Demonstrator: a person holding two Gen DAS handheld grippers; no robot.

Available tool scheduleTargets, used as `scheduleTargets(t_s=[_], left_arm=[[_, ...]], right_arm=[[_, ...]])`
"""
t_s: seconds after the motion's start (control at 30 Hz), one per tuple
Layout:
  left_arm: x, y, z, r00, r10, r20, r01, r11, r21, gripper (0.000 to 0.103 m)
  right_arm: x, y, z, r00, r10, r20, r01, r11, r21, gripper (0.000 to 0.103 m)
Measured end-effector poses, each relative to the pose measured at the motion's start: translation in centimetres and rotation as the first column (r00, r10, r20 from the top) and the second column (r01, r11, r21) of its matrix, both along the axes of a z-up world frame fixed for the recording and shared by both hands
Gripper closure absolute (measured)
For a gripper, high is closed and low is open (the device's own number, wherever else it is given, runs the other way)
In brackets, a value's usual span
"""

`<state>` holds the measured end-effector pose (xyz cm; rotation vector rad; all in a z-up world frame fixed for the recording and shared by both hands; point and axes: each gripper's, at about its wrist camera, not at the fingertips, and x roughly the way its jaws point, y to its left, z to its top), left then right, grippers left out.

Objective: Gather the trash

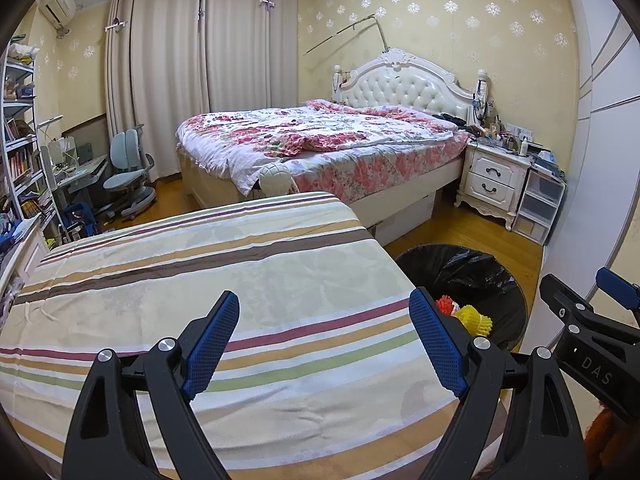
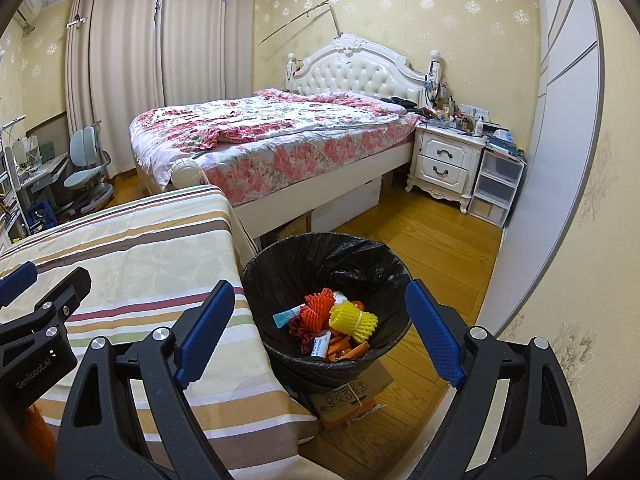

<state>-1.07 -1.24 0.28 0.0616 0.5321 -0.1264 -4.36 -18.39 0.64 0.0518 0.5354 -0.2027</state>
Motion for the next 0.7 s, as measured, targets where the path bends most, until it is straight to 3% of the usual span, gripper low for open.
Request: scheduleTargets(t_s=[0.7], left_arm=[[-0.61,0.19,0.58,1.000,0.008,0.023,-0.008,1.000,-0.016,0.019]], right_arm=[[0.06,0.10,-0.03,1.000,0.000,-0.001,0.000,1.000,-0.001,0.018]])
